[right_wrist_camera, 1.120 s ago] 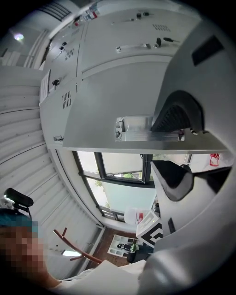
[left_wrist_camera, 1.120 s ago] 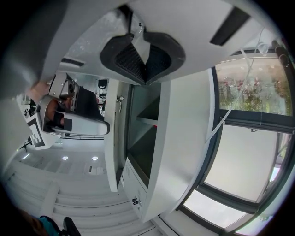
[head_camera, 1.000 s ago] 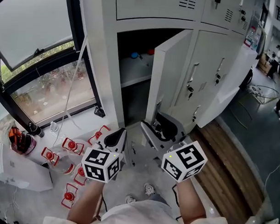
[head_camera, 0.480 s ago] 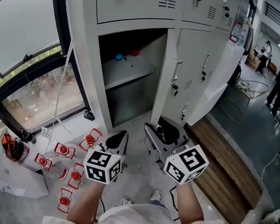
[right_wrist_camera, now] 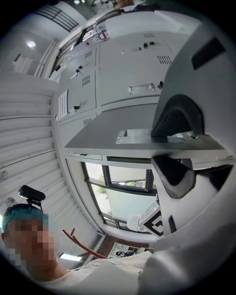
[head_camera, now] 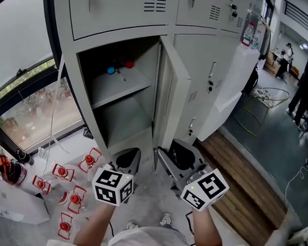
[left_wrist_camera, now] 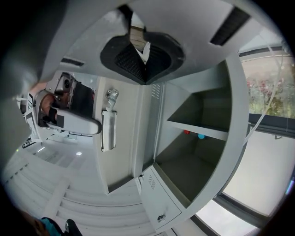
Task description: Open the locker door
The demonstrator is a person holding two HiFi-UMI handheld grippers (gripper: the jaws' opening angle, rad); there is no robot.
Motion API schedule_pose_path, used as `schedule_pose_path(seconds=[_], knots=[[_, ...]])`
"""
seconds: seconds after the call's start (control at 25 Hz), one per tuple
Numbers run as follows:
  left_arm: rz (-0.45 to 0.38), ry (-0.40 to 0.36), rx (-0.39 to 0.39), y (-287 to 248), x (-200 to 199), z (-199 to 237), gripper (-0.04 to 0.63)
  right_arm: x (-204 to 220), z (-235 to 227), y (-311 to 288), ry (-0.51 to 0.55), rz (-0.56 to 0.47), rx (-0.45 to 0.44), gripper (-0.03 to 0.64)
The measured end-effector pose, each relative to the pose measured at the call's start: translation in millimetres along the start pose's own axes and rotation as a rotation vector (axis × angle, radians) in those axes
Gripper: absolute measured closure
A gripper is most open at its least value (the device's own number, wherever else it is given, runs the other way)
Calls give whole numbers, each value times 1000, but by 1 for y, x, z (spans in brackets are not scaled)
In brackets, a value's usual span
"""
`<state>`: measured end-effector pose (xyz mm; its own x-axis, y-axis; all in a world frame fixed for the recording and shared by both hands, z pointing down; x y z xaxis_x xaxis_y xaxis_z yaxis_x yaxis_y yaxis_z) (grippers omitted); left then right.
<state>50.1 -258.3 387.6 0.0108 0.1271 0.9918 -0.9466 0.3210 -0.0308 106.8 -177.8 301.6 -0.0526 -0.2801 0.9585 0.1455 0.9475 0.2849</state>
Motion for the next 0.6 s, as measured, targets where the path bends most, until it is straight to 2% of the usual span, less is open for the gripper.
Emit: schedule_pose_path(seconds=[0.28,0.6], knots=[[-6,-2,42,-34,-2,-27,589,-7,-30,23,-7,-22,5,477],[9,-1,102,-66,3,-61,589,-14,-65,46,14,-18,49,500]])
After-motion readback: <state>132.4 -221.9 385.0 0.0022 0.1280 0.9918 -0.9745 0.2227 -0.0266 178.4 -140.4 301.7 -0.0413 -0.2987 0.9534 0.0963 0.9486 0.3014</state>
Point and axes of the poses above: the fingertips, and each gripper's own axes: y backward along the fingers, z to its left, x out of its underside, the point moved 2 cm from there along y, backward along the fingers, and after that the axes turned 10 degrees about -z, right-handed, at the moved point
